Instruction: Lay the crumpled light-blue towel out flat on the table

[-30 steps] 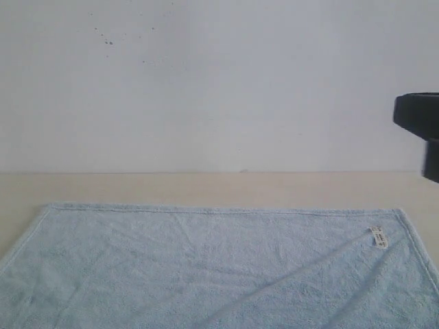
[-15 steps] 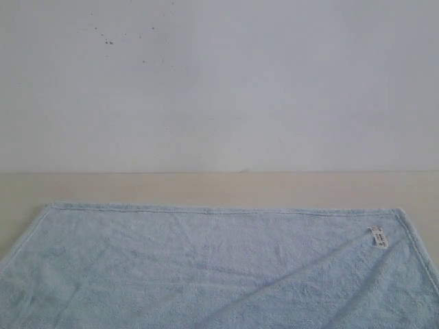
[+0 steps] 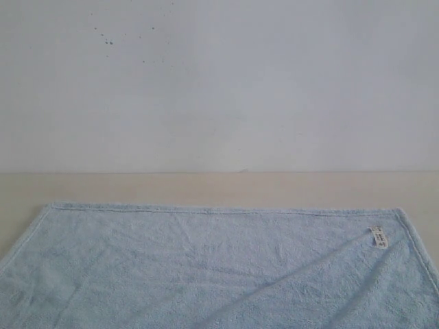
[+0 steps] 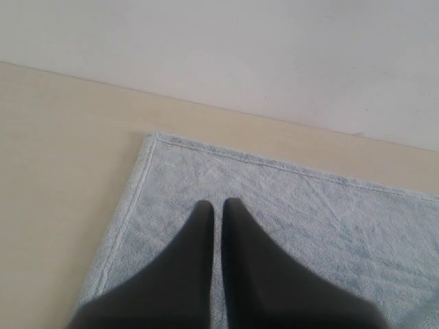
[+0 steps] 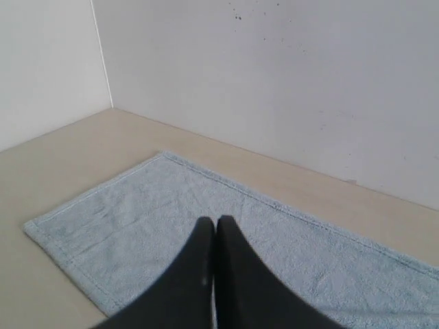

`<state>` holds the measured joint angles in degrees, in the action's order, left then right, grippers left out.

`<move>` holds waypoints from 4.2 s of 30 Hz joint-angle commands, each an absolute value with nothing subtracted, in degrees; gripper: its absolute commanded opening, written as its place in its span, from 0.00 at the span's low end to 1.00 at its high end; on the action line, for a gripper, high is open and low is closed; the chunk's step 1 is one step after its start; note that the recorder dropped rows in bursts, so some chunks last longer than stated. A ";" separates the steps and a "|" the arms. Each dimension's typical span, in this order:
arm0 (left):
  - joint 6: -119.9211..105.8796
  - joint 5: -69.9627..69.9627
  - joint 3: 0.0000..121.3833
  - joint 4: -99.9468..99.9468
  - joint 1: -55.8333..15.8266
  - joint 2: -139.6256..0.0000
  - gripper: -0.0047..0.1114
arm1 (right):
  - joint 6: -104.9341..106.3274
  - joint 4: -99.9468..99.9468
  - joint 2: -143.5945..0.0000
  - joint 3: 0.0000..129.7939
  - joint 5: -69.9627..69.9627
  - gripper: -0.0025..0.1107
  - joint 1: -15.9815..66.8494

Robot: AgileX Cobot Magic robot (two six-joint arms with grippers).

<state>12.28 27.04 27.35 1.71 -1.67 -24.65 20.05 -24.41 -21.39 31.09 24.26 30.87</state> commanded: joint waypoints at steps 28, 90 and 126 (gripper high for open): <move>12.41 27.26 27.01 2.35 -1.94 -24.45 0.07 | 4.57 -4.31 0.00 1.75 10.27 0.02 21.65; 12.06 20.56 0.00 -1.42 -1.94 0.00 0.07 | 4.57 -4.31 0.00 0.00 8.77 0.02 21.65; -5.24 10.74 0.00 -1.27 -1.94 0.00 0.07 | 4.57 -4.31 0.00 0.00 8.77 0.02 21.65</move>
<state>-5.04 11.58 0.18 -1.75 -1.67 -0.20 4.47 -4.60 -0.23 -0.02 9.17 21.83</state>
